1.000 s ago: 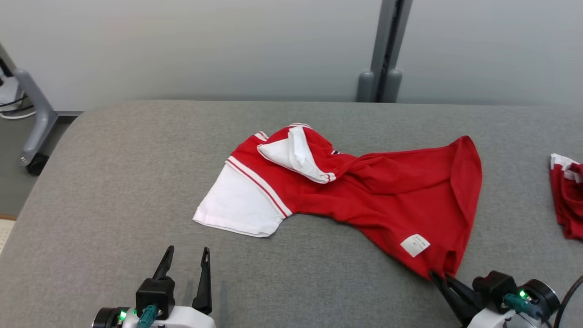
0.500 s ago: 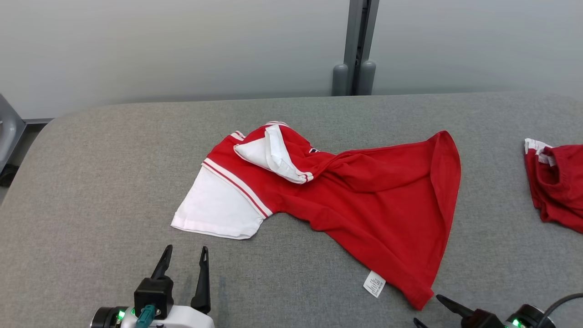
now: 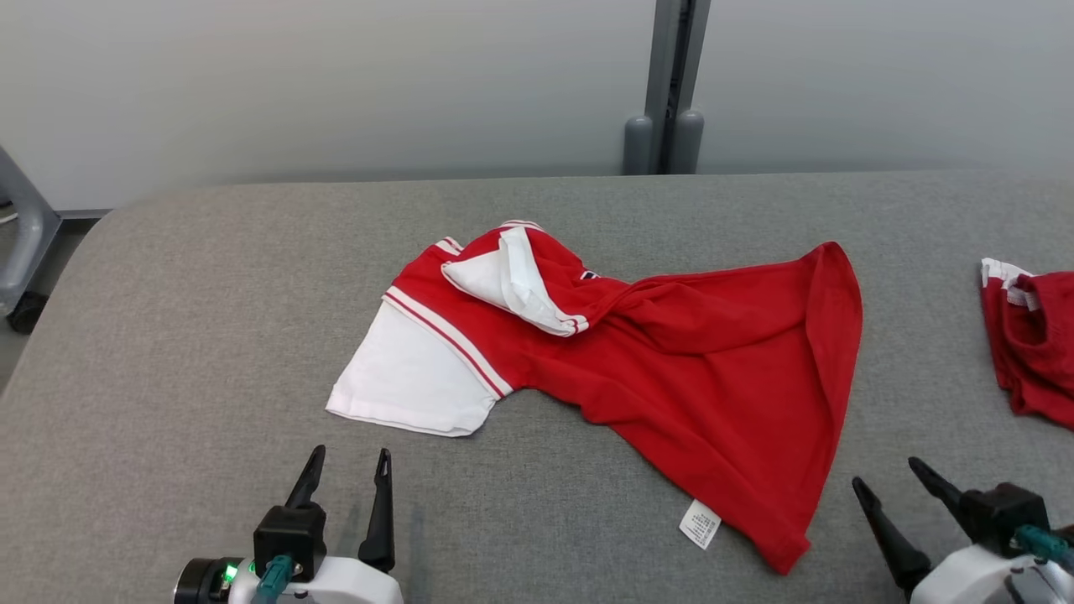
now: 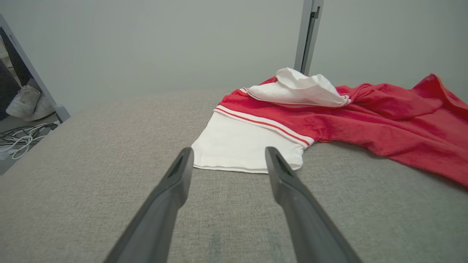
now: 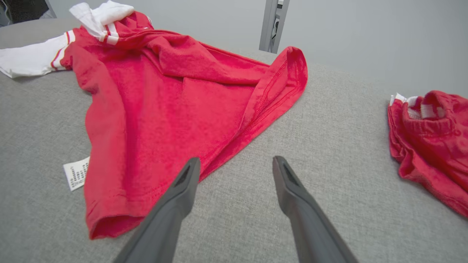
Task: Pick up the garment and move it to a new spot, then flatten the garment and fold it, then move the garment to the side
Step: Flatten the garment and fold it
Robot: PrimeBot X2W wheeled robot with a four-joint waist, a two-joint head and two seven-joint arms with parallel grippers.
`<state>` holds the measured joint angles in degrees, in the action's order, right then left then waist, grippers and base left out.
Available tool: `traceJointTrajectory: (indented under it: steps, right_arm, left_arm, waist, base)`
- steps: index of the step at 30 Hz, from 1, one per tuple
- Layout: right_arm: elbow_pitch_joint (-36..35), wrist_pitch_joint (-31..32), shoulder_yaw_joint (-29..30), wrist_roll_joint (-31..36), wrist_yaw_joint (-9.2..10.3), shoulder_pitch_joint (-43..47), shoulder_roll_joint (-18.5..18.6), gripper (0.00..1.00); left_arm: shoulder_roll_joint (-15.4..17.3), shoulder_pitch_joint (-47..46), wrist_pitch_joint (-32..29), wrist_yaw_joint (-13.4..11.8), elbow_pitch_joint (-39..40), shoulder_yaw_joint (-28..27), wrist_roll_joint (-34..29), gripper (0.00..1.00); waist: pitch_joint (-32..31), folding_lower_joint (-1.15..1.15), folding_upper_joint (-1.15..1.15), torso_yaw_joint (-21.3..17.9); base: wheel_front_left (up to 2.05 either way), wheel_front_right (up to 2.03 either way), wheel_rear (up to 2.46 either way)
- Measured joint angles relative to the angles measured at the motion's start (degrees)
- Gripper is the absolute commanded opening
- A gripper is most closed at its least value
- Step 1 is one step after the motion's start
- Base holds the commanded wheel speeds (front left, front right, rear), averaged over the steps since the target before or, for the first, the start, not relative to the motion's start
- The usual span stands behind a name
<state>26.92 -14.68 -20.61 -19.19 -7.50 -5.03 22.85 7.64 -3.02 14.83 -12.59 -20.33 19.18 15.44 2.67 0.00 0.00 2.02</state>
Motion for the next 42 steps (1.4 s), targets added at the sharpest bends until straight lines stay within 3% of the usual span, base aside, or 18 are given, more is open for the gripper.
traceJointTrajectory:
  steps: [11, 16, 23, 24, 25, 27, 30, 42]
  right_arm:
    - [14.94, 6.25, 6.79, 1.02, 0.00, -12.28, -5.93, 1.00]
    - [23.98, 8.12, 11.72, 3.26, 0.00, -15.35, -6.44, 1.00]
    - [30.96, 9.28, 15.45, 3.10, 0.00, -17.42, -7.02, 1.00]
    - [31.60, 9.83, 15.66, 2.53, 0.00, -17.83, -7.16, 0.67]
    - [32.09, 10.27, 15.67, 2.16, 0.01, -18.19, -7.20, 0.47]
    - [33.12, 11.49, 15.32, 1.59, 0.01, -18.98, -7.15, 0.32]
    - [33.76, 12.76, 14.25, 0.36, -0.02, -20.62, -6.32, 0.00]
    - [37.29, 11.62, 13.91, 2.21, -0.01, -30.82, 0.10, 0.00]
  left_arm:
    - [-0.37, -1.39, 0.08, 0.34, -0.63, 0.54, 0.05, 1.00]
    - [-0.55, -1.88, 0.10, 0.38, -0.81, 0.71, 0.05, 1.00]
    - [-0.69, -1.80, 0.15, 0.43, -1.08, 0.81, 0.24, 1.00]
    - [-0.71, -1.76, 0.15, 0.43, -1.10, 0.83, 0.24, 1.00]
    - [-0.74, -1.73, 0.15, 0.43, -1.11, 0.89, 0.24, 1.00]
    - [-0.75, -1.59, 0.16, 0.43, -1.12, 0.93, 0.24, 1.00]
    - [-0.78, -1.58, 0.16, 0.49, -1.01, 0.97, 0.23, 1.00]
    - [-0.96, -2.11, 0.16, 0.94, -0.34, 1.30, -0.30, 1.00]
  waist:
    - [1.24, 0.00, 0.00, 5.98]
    - [1.54, 0.00, 0.00, 9.14]
    - [1.30, 0.00, 0.00, 12.15]
    - [1.23, 0.00, 0.00, 12.53]
    - [1.18, 0.00, 0.00, 12.85]
    - [1.16, 0.00, 0.00, 13.35]
    - [1.58, 0.00, 0.00, 13.97]
    - [5.06, 0.00, 0.00, 14.72]
  base:
    - [0.00, 0.00, 0.00]
    - [0.00, 0.00, 0.00]
    - [0.00, 0.00, 0.00]
    - [0.00, 0.00, 0.00]
    - [0.00, 0.00, 0.00]
    - [0.00, 0.00, 0.00]
    - [0.00, 0.00, 0.00]
    - [0.00, 0.00, 0.00]
